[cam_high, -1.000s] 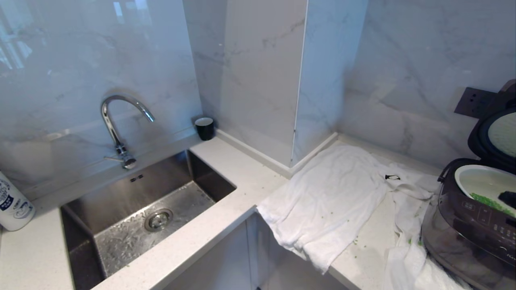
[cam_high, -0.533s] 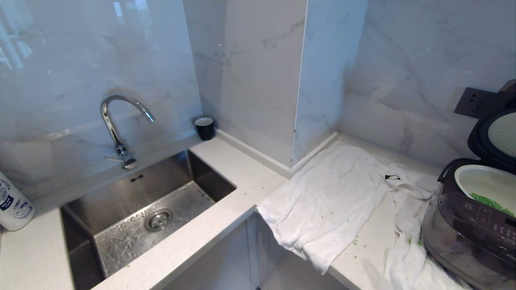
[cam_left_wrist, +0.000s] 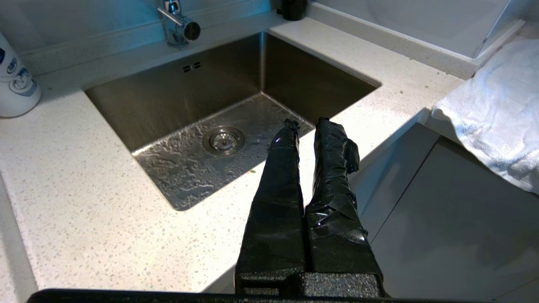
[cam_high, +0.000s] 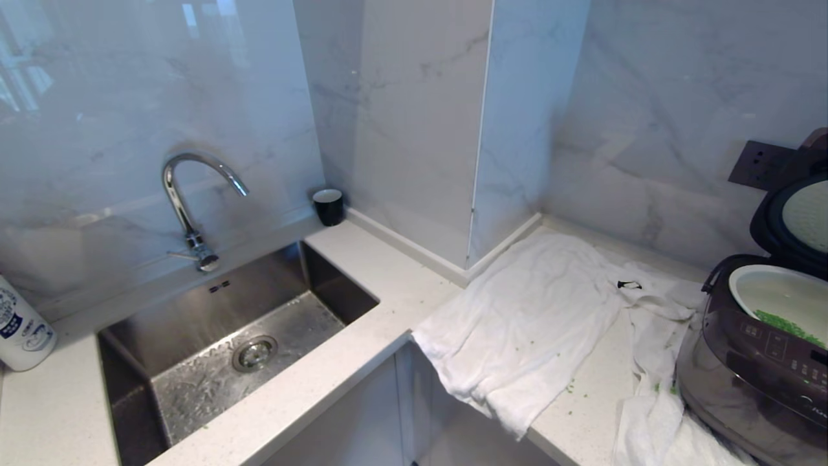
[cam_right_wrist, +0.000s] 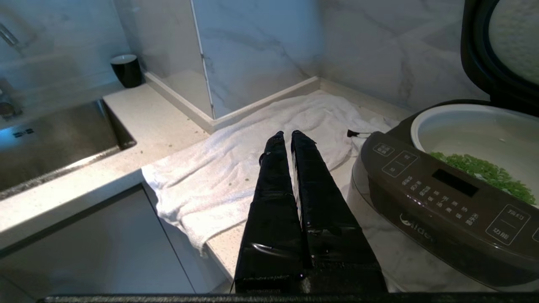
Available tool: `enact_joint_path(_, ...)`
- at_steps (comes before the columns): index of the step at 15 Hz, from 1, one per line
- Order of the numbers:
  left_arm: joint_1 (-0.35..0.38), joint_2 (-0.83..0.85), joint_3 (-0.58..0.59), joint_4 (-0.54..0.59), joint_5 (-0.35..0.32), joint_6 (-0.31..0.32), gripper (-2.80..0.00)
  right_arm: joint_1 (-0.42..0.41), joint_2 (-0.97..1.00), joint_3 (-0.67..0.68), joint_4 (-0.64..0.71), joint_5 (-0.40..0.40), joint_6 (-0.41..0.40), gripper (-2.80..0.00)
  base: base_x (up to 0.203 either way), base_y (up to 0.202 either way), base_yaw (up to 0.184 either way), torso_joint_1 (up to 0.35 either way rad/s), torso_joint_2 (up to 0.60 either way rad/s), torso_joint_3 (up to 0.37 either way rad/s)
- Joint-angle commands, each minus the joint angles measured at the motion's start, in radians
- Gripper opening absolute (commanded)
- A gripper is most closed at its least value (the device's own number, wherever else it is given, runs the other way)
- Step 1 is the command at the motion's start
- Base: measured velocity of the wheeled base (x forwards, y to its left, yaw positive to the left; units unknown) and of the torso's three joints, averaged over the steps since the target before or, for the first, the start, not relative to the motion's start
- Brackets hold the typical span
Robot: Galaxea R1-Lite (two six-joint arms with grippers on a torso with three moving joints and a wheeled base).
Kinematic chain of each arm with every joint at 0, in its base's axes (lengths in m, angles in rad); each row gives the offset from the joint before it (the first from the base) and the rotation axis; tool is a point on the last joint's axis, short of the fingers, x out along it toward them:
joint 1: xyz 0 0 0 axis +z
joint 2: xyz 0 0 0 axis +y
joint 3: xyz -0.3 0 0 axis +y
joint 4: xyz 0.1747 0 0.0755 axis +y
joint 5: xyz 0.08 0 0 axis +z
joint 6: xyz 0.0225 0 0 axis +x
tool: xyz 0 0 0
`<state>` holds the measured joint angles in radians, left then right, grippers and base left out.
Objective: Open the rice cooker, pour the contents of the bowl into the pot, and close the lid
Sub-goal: Pick up the bowl on the table
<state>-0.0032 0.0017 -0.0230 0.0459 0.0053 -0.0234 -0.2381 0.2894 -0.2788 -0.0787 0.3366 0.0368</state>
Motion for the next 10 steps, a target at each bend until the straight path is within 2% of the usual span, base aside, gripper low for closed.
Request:
enact_joint_path(1, 0.000, 0.000, 0.000, 0.000, 0.000, -0.001, -2.80, 0.000, -0.011, 0.081, -0.038, 0.003, -0.011, -2.80, 0.000, 0.000, 0.000, 0.000, 0.00, 0.000)
enact_joint_path(6, 0.000, 0.000, 0.000, 0.000, 0.001, 0.000, -2.80, 0.000, -0.012, 0.256, -0.053, 0.009, -0.031, -2.80, 0.000, 0.000, 0.000, 0.000, 0.00, 0.000)
enact_joint_path(10, 0.000, 0.000, 0.000, -0.001, 0.001, -0.001, -2.80, 0.000, -0.010, 0.268, -0.042, 0.002, -0.041, -2.80, 0.000, 0.000, 0.000, 0.000, 0.00, 0.000)
